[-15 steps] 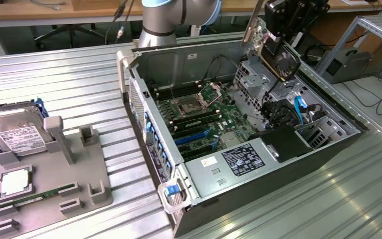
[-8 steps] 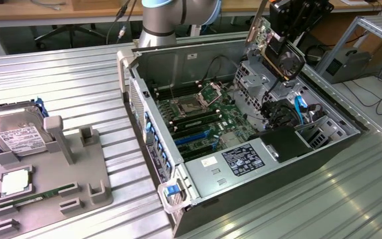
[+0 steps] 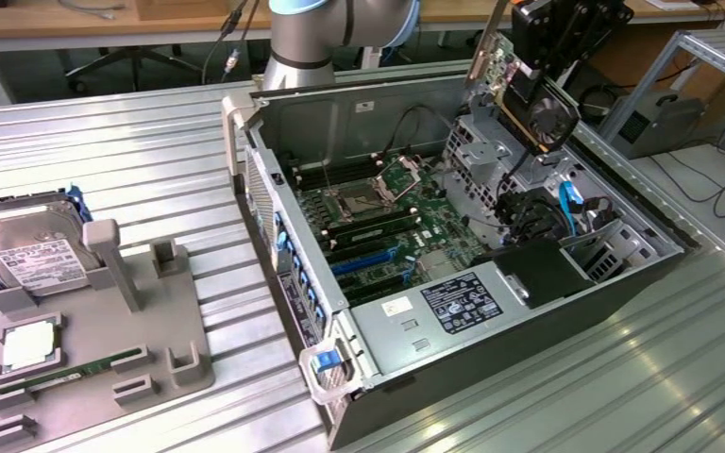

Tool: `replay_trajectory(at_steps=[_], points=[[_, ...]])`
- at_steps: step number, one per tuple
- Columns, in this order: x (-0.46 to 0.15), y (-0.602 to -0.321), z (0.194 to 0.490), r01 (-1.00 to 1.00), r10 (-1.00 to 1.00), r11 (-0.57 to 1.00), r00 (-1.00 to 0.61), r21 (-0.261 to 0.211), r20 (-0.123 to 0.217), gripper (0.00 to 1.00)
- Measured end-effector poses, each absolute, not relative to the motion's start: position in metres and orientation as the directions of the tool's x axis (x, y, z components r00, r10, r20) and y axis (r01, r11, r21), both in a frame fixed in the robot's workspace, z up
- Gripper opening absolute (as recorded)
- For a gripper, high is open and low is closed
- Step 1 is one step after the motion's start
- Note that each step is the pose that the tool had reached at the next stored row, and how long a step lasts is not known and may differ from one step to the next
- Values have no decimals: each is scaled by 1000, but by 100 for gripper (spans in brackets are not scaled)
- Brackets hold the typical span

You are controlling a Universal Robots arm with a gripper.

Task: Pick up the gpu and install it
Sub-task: 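Insert the gpu into the slot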

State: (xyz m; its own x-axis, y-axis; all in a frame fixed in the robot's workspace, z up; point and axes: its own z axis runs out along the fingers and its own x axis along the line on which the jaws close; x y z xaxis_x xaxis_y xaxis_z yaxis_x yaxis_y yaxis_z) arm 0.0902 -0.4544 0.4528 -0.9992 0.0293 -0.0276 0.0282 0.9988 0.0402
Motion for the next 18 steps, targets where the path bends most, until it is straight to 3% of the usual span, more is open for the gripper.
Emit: replay_trajectory(at_steps=[5,18], points=[[90,-454,453,20,21,999,-999,40,-28,27],[90,-454,452,-233,-232,972,-972,40,-28,27]])
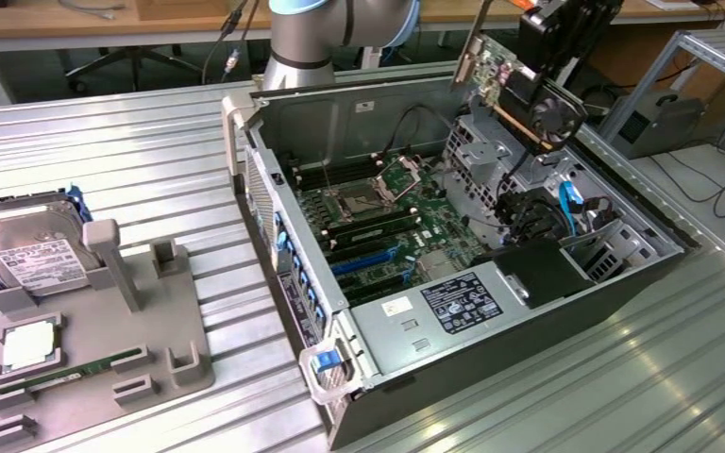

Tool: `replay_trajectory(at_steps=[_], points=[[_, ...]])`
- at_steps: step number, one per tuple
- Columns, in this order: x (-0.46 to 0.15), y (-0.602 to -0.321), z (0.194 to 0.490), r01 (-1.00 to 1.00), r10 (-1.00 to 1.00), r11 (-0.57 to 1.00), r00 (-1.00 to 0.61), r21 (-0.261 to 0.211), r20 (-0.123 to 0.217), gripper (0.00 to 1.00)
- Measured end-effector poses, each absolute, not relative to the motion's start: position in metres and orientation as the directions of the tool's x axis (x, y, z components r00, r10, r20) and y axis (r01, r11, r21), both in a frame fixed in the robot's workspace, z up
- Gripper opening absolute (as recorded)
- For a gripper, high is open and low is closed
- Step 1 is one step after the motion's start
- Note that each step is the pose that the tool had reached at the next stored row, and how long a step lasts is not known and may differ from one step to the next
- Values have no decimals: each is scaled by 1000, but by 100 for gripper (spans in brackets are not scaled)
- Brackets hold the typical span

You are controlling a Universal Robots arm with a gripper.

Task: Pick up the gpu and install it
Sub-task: 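Insert the gpu into the slot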

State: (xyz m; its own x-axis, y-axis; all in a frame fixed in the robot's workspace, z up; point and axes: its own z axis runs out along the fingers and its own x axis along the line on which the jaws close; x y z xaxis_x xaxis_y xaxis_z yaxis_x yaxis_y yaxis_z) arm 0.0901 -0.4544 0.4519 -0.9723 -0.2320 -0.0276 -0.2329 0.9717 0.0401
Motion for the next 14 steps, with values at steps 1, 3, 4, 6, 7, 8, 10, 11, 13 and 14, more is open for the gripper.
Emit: replay_trajectory(at_steps=[1,3,4,6,7,8,10,11,13,14], points=[[90,-454,452,-251,-251,967,-968,40,-28,27],[90,-454,452,-286,-285,957,-958,40,-28,27],[90,-454,452,-305,-305,951,-952,40,-28,27],[90,-454,451,-347,-347,937,-938,40,-28,27],[90,-454,451,-376,-376,926,-926,40,-28,27],[90,-454,451,-401,-400,915,-916,40,-28,27],[90,-454,451,-460,-460,887,-888,40,-28,27],[90,-454,451,-482,-481,875,-876,40,-28,27],[90,-454,450,-515,-514,856,-857,40,-28,27],[90,-454,450,-531,-530,846,-847,40,-28,27]])
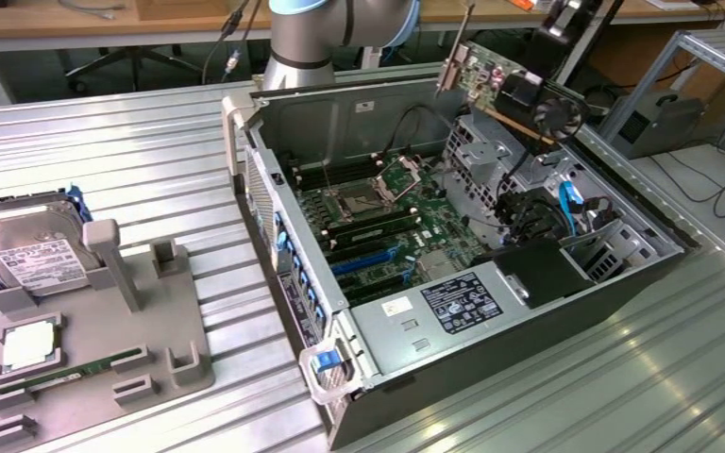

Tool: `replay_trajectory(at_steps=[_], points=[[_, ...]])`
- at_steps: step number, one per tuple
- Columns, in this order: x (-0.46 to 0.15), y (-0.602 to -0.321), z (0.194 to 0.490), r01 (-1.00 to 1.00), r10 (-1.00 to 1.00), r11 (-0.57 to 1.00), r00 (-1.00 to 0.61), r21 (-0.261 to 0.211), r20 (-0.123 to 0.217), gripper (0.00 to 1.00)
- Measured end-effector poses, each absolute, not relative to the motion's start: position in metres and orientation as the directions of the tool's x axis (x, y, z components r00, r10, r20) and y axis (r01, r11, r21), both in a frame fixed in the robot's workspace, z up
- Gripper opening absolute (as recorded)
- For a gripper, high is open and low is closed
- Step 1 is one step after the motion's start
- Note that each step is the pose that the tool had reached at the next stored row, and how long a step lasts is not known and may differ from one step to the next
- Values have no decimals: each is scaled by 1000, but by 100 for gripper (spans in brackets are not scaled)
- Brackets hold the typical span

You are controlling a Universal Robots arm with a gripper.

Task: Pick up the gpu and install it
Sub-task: 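Insert the gpu into the slot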

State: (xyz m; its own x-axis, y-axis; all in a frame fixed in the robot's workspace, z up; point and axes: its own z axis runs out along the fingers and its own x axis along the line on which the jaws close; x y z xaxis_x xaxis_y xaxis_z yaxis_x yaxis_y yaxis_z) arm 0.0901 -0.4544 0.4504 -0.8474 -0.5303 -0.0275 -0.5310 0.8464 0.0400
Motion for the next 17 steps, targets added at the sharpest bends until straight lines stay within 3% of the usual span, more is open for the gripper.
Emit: replay_trajectory(at_steps=[17], points=[[90,-454,449,-785,-784,619,-620,40,-28,27]])
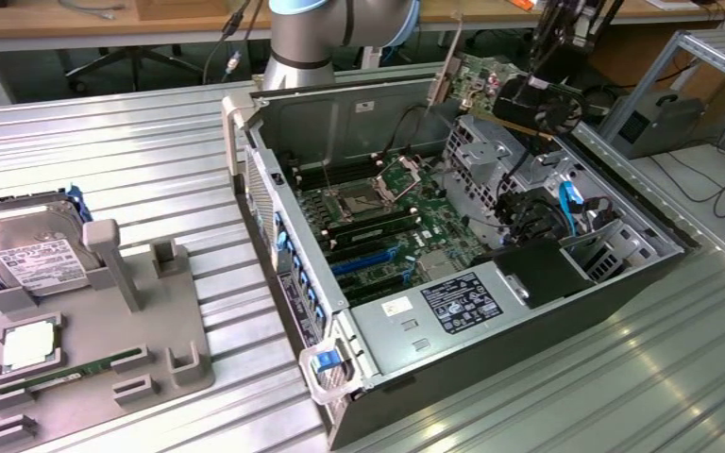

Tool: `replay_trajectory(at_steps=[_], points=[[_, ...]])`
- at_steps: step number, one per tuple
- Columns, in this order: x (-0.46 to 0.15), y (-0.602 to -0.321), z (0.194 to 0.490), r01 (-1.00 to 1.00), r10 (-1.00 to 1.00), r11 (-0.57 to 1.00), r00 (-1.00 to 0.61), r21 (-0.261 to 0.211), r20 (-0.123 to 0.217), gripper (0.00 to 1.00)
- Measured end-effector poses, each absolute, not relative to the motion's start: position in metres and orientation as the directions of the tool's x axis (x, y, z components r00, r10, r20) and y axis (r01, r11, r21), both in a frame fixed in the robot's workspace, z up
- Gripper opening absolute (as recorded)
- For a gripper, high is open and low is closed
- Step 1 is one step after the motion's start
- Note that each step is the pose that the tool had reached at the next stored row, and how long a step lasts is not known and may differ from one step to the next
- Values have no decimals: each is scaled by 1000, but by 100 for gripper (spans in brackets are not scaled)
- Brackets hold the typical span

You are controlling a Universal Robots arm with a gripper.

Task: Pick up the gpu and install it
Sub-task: 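Insert the gpu into the slot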

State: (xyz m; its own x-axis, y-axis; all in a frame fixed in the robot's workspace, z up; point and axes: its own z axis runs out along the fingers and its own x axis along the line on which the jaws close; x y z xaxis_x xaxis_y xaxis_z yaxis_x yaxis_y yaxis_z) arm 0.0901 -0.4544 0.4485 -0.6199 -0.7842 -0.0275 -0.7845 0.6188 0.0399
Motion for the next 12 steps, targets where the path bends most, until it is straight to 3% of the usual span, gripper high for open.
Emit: replay_trajectory(at_steps=[12], points=[[90,-454,447,-909,-909,415,-416,40,-28,27]])
